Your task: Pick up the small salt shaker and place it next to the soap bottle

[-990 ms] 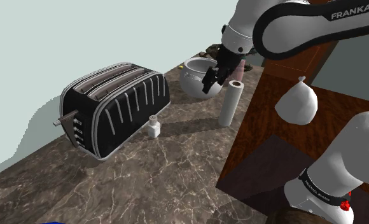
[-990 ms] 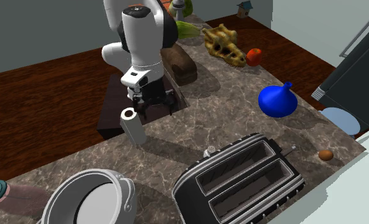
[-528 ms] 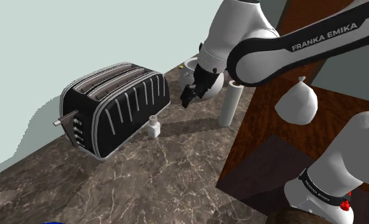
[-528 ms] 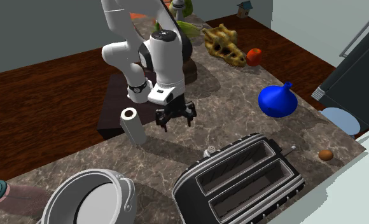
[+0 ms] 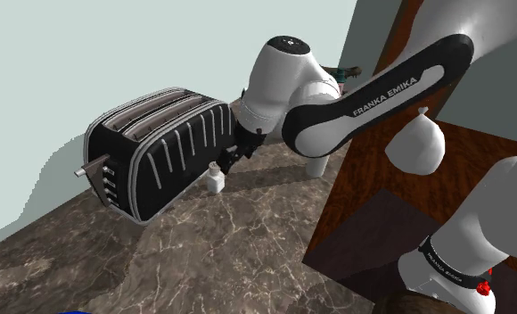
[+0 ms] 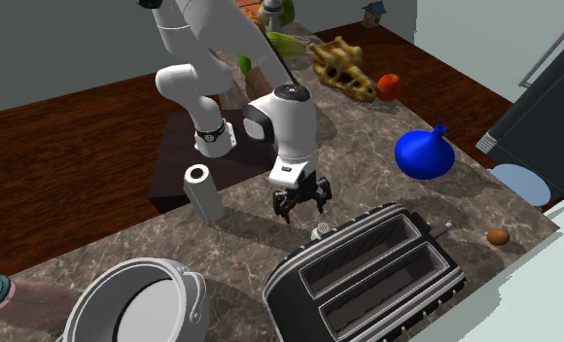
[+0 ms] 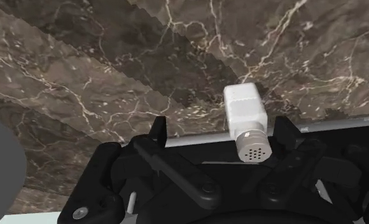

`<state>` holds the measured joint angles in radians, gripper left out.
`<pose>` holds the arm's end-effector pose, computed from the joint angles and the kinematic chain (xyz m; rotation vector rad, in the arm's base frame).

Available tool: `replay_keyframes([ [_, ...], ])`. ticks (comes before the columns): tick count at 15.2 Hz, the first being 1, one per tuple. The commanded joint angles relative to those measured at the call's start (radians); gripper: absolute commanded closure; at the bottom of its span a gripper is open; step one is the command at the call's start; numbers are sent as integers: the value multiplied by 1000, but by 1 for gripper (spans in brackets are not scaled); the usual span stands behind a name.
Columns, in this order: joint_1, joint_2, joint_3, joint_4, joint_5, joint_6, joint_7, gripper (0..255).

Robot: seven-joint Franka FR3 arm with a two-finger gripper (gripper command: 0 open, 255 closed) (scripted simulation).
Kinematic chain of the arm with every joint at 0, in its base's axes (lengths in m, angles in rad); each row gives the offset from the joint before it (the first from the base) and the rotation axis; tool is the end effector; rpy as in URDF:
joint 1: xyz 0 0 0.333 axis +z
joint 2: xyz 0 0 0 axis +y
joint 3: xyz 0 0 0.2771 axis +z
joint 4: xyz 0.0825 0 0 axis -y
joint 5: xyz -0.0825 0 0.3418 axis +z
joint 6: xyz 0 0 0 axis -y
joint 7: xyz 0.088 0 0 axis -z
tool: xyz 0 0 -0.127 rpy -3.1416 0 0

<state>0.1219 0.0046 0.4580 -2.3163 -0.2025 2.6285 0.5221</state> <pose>0.4269 0.2830 0.3427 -3.0274 -0.3323 -0.5013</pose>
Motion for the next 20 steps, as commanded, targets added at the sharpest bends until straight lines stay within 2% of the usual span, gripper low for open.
replay_keyframes([
  [1, 12, 73, 9, 38, -86, 29, 74, 0],
  [3, 37, 144, 1, 85, -168, 47, 142, 0],
  [10, 70, 245, -47, 118, -277, 98, 220, 0],
  [18, 74, 253, -52, 121, -285, 102, 225, 0],
  [19, 74, 253, -52, 121, -285, 102, 225, 255],
  [20, 74, 253, -52, 121, -285, 102, 225, 255],
])
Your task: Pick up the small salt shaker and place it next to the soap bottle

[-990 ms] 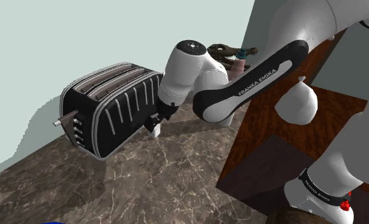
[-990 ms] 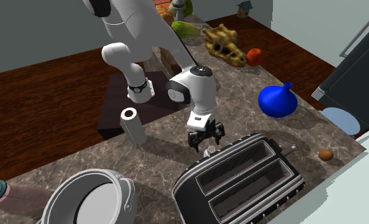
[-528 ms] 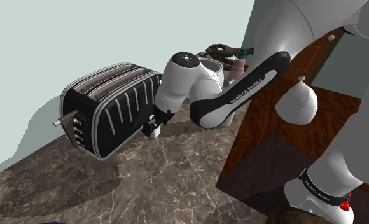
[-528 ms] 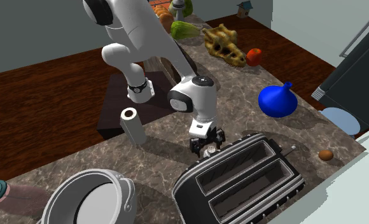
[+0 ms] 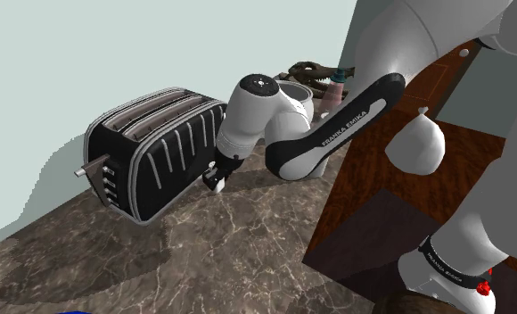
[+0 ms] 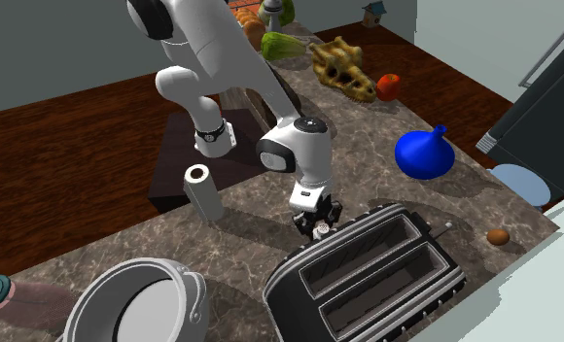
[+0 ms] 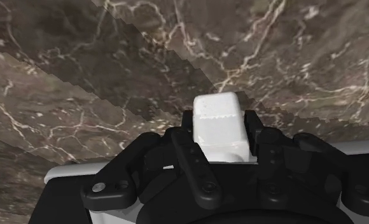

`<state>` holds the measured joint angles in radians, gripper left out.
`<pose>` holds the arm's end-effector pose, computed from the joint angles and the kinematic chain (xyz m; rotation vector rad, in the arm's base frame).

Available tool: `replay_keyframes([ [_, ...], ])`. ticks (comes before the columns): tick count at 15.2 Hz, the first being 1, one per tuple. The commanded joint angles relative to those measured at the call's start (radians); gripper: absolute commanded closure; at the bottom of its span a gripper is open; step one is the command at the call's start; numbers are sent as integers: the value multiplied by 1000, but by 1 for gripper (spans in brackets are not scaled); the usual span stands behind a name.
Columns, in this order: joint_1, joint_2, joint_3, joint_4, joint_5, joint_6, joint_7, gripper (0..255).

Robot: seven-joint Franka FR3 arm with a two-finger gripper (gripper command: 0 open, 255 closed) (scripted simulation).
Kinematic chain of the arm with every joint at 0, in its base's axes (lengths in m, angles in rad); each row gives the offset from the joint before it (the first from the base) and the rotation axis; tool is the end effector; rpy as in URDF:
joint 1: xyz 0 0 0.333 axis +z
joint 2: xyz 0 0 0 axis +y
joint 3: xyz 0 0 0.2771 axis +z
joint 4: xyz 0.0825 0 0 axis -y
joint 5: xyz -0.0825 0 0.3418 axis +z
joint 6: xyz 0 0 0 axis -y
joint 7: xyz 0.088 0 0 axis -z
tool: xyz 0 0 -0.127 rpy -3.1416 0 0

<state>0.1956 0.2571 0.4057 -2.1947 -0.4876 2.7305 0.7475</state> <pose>0.4460 0.3214 0.2814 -3.0077 -0.3696 -0.5256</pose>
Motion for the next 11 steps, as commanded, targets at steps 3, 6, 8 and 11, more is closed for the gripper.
replay_keyframes([
  [3, 0, 0, 0, 0, 0, 0, 0, 255],
  [6, 0, 1, 0, 0, 0, 0, 0, 255],
  [8, 0, 1, 0, 0, 0, 0, 0, 255],
  [11, -15, -30, 21, 3, 43, -29, -35, 255],
])
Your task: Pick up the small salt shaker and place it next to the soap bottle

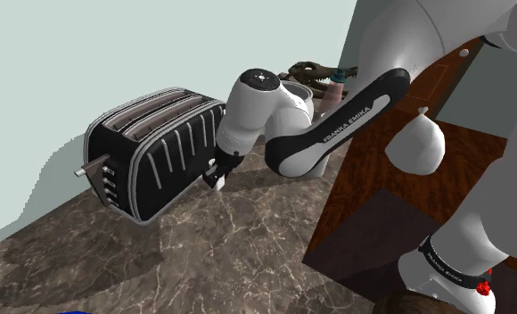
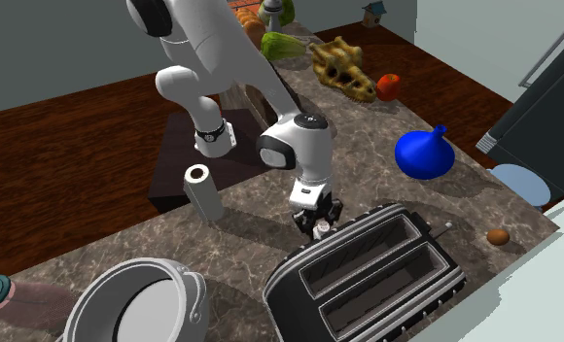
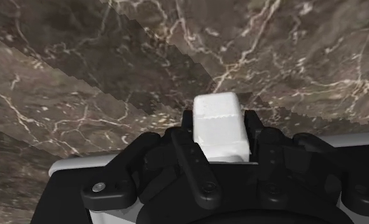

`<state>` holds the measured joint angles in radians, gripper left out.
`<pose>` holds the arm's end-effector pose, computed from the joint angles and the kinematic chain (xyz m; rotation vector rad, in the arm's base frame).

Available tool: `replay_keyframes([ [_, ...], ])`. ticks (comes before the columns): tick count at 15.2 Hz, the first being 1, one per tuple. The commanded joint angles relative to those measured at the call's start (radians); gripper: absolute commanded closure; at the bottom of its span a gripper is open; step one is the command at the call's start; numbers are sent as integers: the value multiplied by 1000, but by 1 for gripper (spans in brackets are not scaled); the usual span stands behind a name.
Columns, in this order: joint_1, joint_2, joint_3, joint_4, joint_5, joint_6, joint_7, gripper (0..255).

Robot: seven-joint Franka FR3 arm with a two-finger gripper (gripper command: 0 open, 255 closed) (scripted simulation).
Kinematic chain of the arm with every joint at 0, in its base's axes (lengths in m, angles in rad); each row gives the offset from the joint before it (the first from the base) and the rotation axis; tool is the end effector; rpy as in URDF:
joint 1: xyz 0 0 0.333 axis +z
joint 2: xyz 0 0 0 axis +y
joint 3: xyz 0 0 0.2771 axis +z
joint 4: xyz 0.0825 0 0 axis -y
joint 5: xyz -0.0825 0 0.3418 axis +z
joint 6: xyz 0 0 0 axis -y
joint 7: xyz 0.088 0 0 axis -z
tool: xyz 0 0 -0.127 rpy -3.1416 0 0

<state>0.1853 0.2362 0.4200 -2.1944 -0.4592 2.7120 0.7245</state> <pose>0.4459 0.3212 0.2908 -3.0080 -0.3696 -0.5254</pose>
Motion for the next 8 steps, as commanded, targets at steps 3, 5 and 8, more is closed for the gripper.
replay_keyframes([
  [3, -18, -40, 25, 8, 57, -41, -47, 255],
  [5, -25, -59, 35, 13, 85, -62, -68, 255],
  [8, -34, -87, 48, 22, 123, -93, -99, 255],
])
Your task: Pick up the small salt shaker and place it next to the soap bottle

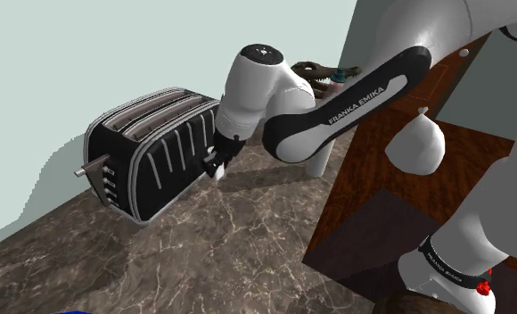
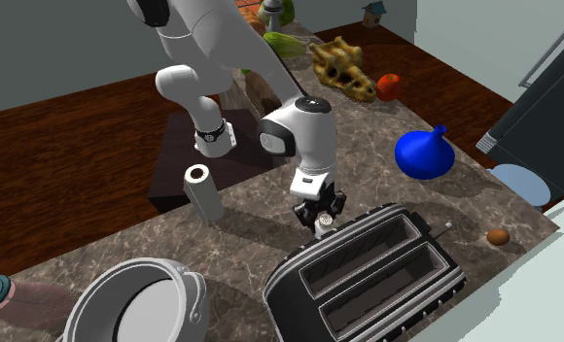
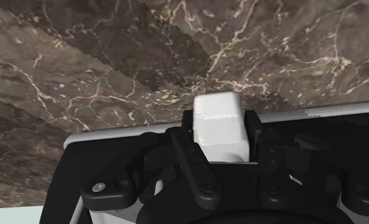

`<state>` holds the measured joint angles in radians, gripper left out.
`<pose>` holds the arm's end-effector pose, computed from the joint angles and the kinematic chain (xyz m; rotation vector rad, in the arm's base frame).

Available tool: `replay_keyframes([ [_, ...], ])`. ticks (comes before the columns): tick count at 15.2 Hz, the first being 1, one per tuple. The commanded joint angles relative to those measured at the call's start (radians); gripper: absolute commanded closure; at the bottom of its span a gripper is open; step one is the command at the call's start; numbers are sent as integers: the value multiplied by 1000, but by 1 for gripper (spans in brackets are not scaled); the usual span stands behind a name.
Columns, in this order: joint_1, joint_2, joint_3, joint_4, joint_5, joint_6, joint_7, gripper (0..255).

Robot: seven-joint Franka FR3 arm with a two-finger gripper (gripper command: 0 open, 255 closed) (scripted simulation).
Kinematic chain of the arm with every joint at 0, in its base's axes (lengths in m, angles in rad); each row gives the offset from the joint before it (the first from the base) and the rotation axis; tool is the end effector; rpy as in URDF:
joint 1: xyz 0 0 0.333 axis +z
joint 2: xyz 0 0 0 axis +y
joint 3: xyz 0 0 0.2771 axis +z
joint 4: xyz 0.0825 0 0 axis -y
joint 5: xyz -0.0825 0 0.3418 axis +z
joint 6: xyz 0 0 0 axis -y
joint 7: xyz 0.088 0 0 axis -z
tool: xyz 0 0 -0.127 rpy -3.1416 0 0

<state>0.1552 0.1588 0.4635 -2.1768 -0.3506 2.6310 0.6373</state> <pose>0.4463 0.3209 0.3294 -3.0080 -0.3694 -0.5256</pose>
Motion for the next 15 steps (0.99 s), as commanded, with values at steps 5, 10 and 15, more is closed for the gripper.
replay_keyframes([
  [5, -13, -53, 19, 25, 73, -68, -59, 255],
  [10, -18, -92, 27, 52, 121, -126, -98, 255],
  [15, -21, -126, 31, 86, 161, -186, -131, 255],
])
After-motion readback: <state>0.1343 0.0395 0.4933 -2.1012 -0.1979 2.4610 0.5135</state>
